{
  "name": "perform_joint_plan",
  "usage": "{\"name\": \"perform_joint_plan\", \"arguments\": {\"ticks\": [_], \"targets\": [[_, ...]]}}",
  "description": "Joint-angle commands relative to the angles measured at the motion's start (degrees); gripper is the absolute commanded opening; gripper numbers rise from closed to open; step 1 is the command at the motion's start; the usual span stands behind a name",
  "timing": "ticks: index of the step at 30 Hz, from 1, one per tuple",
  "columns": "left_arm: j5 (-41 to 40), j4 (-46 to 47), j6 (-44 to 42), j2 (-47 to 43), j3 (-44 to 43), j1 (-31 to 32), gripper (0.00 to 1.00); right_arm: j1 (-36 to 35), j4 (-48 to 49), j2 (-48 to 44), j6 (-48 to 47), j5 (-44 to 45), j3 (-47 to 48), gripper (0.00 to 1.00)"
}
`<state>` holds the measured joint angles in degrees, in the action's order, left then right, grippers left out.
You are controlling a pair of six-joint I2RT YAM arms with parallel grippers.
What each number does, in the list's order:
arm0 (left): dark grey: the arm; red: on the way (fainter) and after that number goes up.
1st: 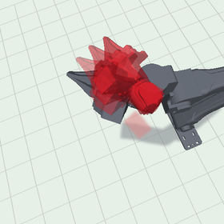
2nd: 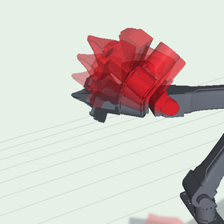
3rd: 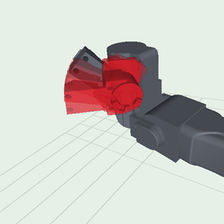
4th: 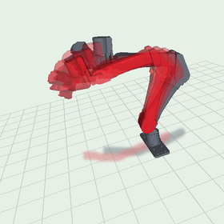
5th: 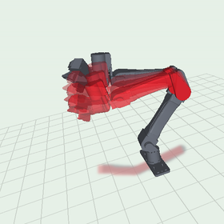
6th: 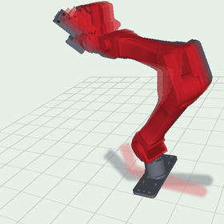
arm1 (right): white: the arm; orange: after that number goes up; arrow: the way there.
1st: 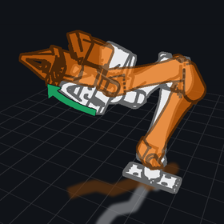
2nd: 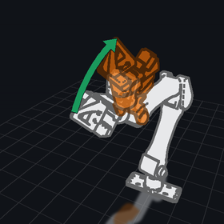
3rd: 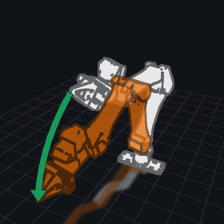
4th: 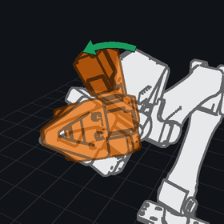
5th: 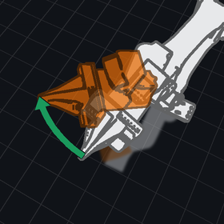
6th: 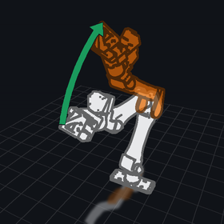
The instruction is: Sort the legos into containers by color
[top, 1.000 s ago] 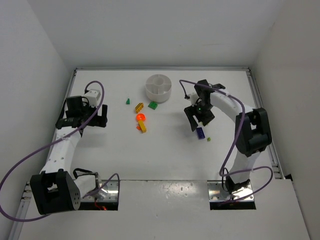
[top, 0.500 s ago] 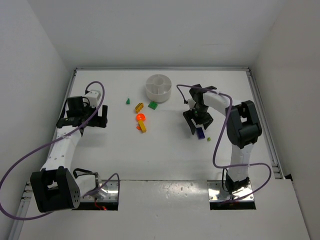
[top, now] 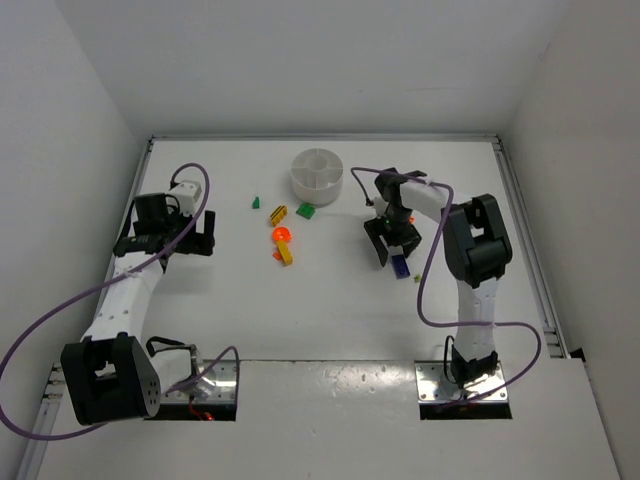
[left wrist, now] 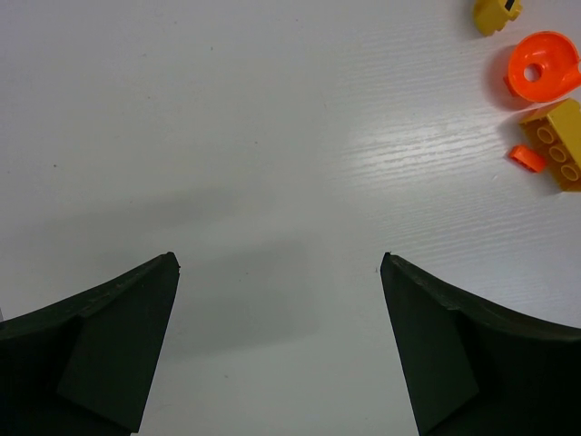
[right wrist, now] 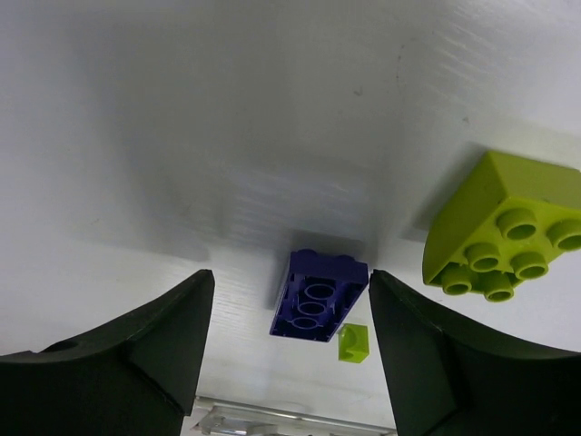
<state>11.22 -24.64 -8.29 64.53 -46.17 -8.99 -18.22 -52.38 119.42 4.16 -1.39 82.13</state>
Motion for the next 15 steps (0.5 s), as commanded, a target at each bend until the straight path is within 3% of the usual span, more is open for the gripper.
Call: {"name": "perform_joint_plan", "arguments": {"ticks": [1, 15], "targets": [[-0.06, 1.88, 0.91, -0.2, 0.29, -0.5, 1.0, -0.42, 0.44, 0.91, 1.02, 1.04, 3.03, 0.69], [-0.59, 1.88, 0.91, 0.33, 0.29, -0.5, 1.0, 0.64, -1.32, 1.7, 0.41, 1.12, 3.4, 0.61]]}}
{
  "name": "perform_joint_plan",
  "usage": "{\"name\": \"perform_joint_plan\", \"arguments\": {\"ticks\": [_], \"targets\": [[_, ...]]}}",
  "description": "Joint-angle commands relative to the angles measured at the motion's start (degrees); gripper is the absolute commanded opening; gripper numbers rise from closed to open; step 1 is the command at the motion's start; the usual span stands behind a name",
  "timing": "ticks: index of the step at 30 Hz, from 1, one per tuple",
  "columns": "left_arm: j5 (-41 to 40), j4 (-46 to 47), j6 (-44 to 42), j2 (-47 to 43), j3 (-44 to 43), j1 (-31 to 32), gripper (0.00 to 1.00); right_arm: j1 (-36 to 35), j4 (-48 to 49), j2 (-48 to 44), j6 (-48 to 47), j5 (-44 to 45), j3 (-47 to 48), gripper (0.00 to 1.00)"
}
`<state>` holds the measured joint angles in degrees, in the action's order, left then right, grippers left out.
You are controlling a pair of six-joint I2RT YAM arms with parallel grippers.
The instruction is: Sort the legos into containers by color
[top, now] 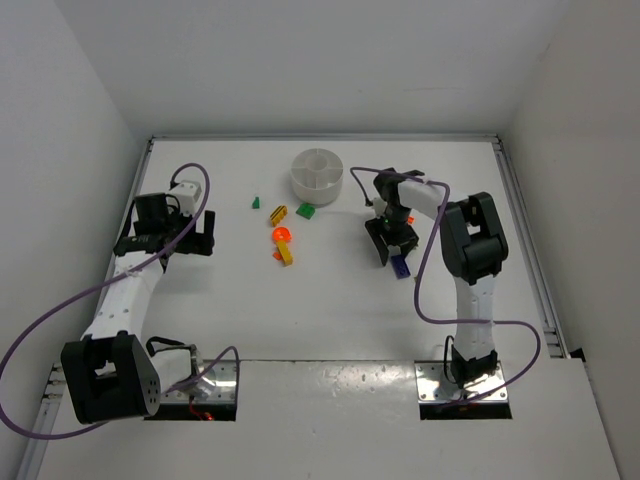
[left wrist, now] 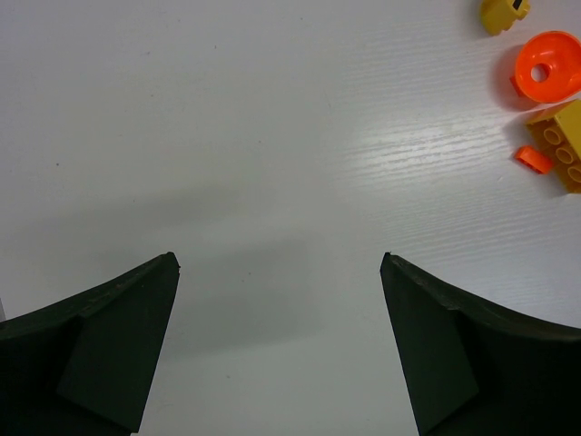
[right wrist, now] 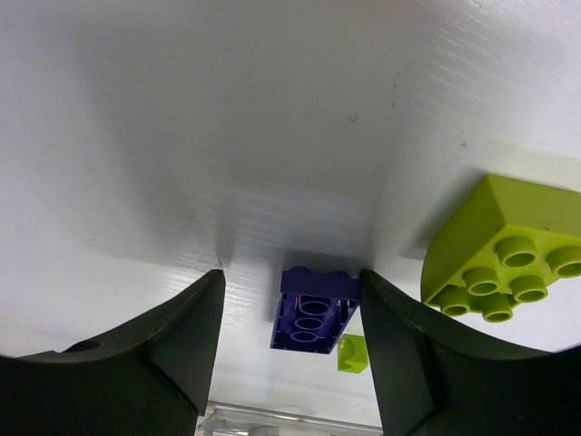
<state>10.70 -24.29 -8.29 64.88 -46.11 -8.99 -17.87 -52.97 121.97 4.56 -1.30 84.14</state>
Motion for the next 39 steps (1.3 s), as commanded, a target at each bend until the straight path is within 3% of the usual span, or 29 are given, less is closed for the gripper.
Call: {"name": "perform_joint_plan", "arguments": {"ticks": [1, 9, 12, 18, 25, 31, 33, 37, 39], "targets": [[-0.06, 1.53, 0.91, -0.02, 0.23, -0.5, 1.0, 0.29, -1.25, -0.86, 0.01, 1.04, 1.38, 0.6], [-0.06, 1.53, 0.91, 0.51, 0.23, -0.5, 1.0, 0.29, -1.79, 0.37, -0.51, 1.56, 0.85, 0.52], [-0.06, 1.53, 0.91, 0.51, 0.23, -0.5, 1.0, 0.29, -1.79, 0.37, -0.51, 2.09, 0.85, 0.41], [-0.06, 1.53, 0.91, 0.51, 0.23, -0.5, 1.0, 0.29, -1.79, 0.37, -0.51, 0.69, 1.37, 0.02], [-0.59, 2.67, 1.44, -1.68, 0.76, -0.5, 1.0, 0.29, 0.58, -8.67, -0.43, -9.41, 4.53, 0.0], [0.56, 3.98, 1.97, -3.45, 1.28, -0.5, 1.0, -0.41, 12.96, -15.53, 3.61, -13.81, 8.05, 0.0], [0.03, 3.99, 3.19, -4.58, 1.28, -0.5, 1.0, -0.94, 15.08, -14.75, 4.14, -14.43, 11.03, 0.0], [0.02, 5.05, 3.72, -5.12, 1.81, -0.5, 1.0, -0.94, 13.6, -7.74, 5.73, -14.43, 27.61, 0.0], [0.02, 5.05, 3.72, -5.12, 1.81, -0.5, 1.0, -0.94, 15.87, -6.84, 7.83, -14.43, 30.02, 0.0]]}}
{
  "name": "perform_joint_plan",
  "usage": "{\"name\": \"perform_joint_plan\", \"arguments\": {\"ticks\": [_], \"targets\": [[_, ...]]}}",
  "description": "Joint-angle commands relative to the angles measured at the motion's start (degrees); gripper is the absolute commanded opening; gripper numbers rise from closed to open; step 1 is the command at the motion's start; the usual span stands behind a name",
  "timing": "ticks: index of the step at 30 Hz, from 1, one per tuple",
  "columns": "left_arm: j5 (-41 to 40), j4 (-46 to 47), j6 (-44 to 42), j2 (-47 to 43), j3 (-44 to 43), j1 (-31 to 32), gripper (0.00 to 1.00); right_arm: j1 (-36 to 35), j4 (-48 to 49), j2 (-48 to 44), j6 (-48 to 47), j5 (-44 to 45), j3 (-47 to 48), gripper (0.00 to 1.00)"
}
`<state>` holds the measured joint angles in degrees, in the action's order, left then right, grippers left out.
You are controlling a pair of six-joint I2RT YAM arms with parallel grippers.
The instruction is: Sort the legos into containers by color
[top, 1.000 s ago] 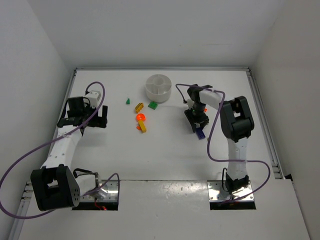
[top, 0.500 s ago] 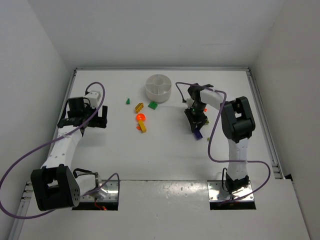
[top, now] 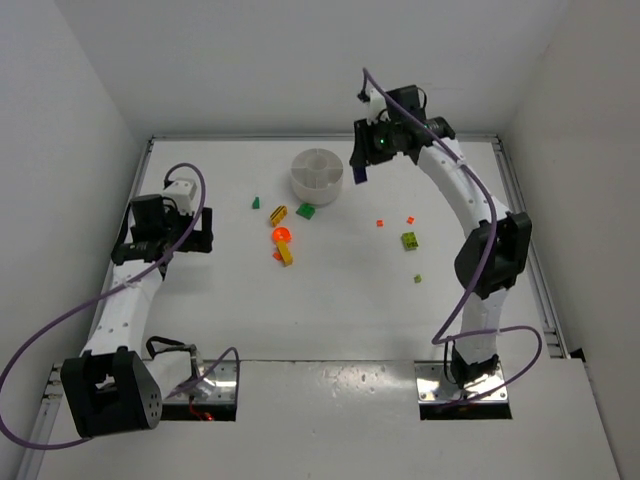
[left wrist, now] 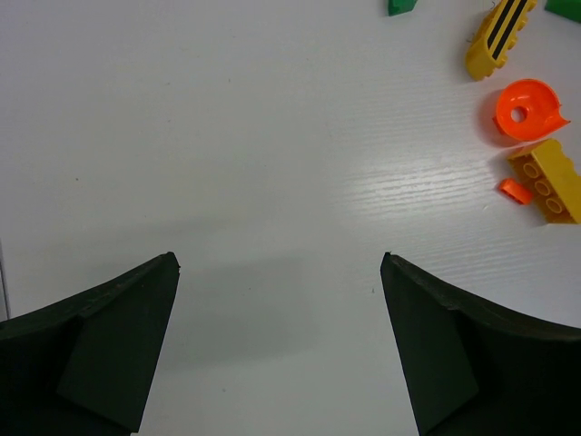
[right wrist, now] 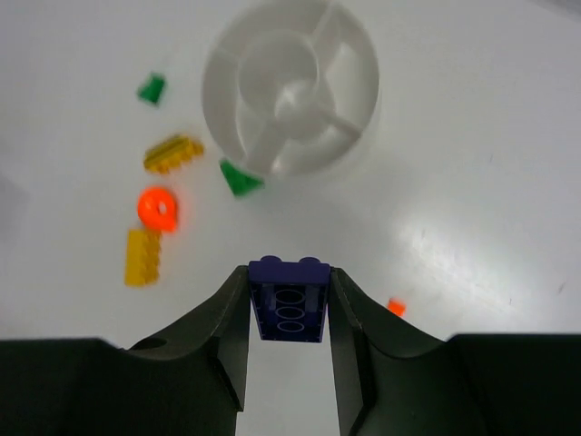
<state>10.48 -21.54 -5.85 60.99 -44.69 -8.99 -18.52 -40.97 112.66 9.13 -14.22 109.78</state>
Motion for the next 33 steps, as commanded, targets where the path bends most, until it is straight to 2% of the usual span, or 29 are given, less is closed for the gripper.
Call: {"name": "perform_joint_plan", "arguments": {"ticks": [1, 3, 4, 8, 10, 17, 24, 33], "targets": [[0.76, 2.29, 1.28, -1.23, 0.39, -0.5, 1.0, -0.28, 8.32, 3.08, 4.22, -1.51, 4.39, 0.0], [1.47, 2.29, 1.28, -1.23, 0.39, -0.5, 1.0, -0.28, 15.53, 0.99, 7.64, -2.04, -0.14, 0.0], [2.17, 2.29, 0.75, -1.92, 0.39, -0.5, 1.0, -0.28, 24.1, -0.24, 8.44, -2.04, -2.26, 0.0], [3.23, 2.29, 0.22, -3.16, 1.0, -0.5, 1.0, -0.9, 38.38, -2.62, 11.87, -0.29, -7.56, 0.0], [3.75, 2.82, 0.22, -3.16, 1.53, -0.5, 1.0, -1.52, 37.73, 2.02, 13.28, 0.94, -2.92, 0.0], [4.29, 3.35, 0.22, -1.23, 3.11, -0.5, 1.0, -3.36, 42.99, 9.76, 13.12, 0.95, 2.71, 0.0], [5.34, 4.49, 0.75, 0.44, 3.11, -0.5, 1.0, -6.35, 43.52, 12.75, 7.32, 2.0, 2.72, 0.0], [4.81, 5.02, 0.22, 0.44, 4.26, -0.5, 1.0, -8.02, 45.1, 16.53, 5.46, 4.99, 3.77, 0.0]]}}
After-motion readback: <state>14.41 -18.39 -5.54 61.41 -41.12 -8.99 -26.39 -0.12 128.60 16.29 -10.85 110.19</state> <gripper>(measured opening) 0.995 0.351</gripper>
